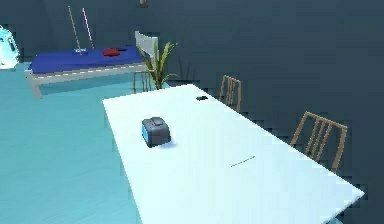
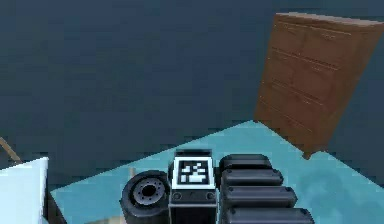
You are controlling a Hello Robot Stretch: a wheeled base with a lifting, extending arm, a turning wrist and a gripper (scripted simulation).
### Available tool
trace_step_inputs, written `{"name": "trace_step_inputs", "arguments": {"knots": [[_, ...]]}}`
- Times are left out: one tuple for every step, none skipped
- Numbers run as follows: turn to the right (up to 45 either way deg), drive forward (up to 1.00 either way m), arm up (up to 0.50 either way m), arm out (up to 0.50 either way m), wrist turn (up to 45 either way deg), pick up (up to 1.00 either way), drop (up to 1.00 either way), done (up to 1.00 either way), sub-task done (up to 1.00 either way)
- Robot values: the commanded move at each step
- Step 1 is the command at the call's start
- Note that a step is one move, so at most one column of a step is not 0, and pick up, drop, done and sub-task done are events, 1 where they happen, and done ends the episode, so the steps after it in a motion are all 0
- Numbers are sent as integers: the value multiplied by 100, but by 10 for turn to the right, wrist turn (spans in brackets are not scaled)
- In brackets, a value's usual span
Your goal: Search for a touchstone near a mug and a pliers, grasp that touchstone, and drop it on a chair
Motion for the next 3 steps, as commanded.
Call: {"name": "trace_step_inputs", "arguments": {"knots": [[-210, 0, 0, 0, 0, 0, 0, 0, 0], [-30, 0, 0, 0, 0, 0, 0, 0, 0], [0, 0, 0, 34, 0, 0, 0, 0, 0]]}}
